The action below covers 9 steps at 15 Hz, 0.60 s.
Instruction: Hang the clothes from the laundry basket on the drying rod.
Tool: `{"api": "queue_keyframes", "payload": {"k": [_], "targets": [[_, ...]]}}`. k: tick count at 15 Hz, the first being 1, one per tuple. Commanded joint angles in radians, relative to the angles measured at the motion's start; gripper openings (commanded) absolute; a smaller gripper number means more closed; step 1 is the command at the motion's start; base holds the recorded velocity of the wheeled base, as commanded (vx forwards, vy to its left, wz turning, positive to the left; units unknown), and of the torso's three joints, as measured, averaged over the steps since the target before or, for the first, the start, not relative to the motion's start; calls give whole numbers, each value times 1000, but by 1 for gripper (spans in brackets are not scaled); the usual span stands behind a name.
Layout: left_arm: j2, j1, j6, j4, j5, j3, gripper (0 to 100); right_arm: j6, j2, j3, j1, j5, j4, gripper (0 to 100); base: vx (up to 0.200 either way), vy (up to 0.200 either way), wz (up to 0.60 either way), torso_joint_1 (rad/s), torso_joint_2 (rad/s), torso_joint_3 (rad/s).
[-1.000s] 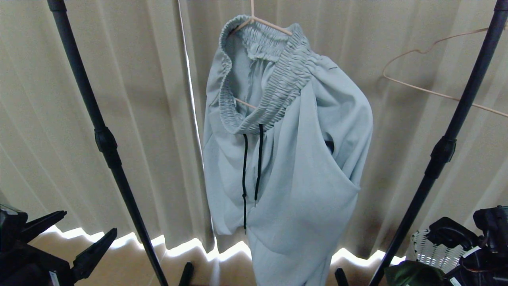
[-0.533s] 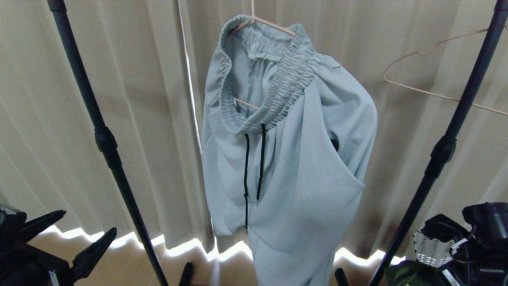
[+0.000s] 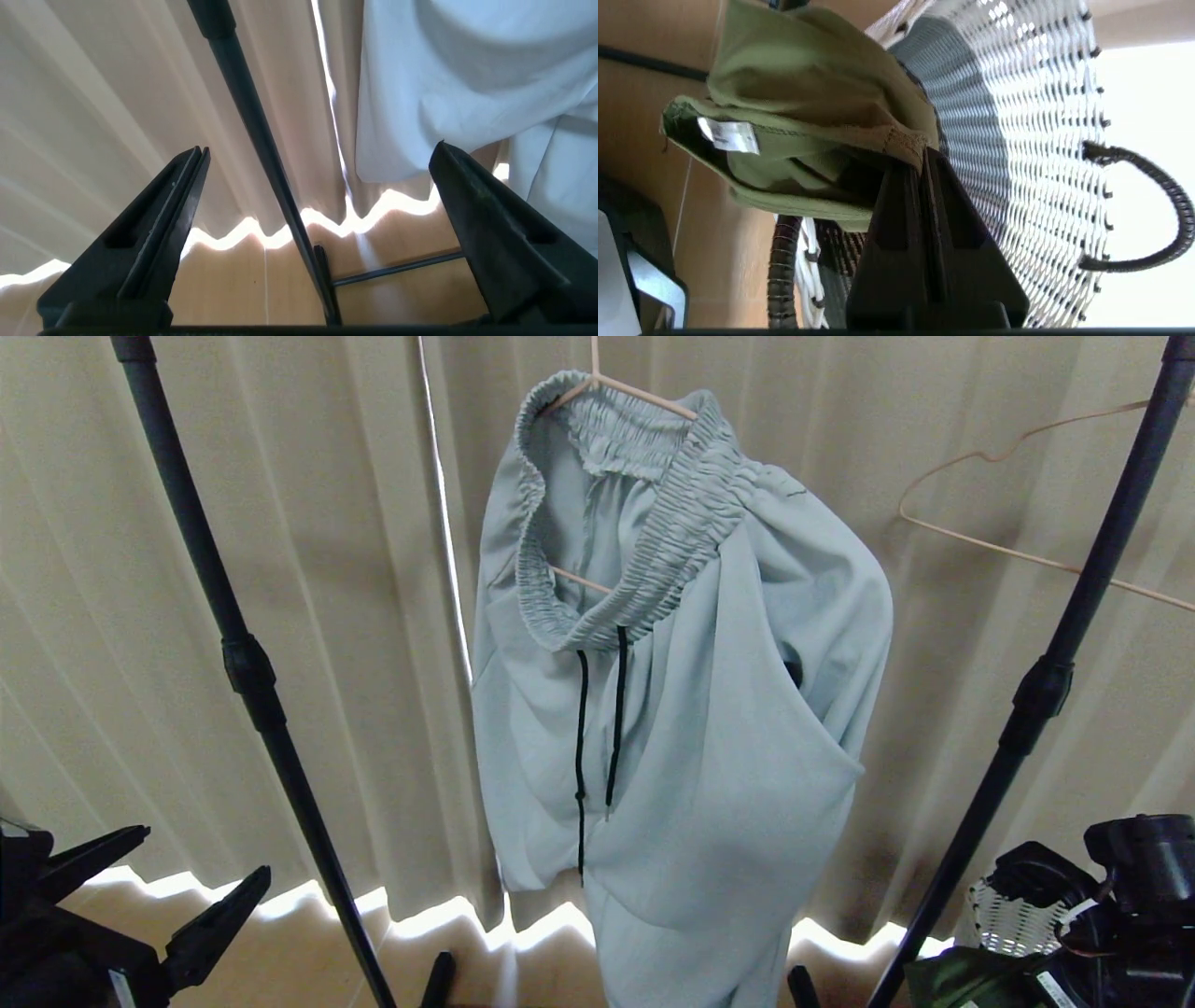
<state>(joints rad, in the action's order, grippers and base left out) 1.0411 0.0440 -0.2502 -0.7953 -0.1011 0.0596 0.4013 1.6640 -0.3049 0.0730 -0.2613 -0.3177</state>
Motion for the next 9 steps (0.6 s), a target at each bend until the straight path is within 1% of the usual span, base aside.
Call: {"api": "queue_keyframes", "payload": {"k": [1,4,6,9], "targets": [[-10,-1,0,-1,0,0,100,1,-73,13,-28,0,2,0,0,0,0,0,0,0],[-21,0,-1,-1,0,0,100,1,-219,13,-96,4,11,0,0,0,0,0,0,0],[-38,-1,0,-1,0,-3,100,1,-323,10,-145,36,12,0,0,0,0,0,0,0],[-44,0,2,-1,0,-14,100,2,-377,-17,-170,45,11,0,0,0,0,0,0,0]]}}
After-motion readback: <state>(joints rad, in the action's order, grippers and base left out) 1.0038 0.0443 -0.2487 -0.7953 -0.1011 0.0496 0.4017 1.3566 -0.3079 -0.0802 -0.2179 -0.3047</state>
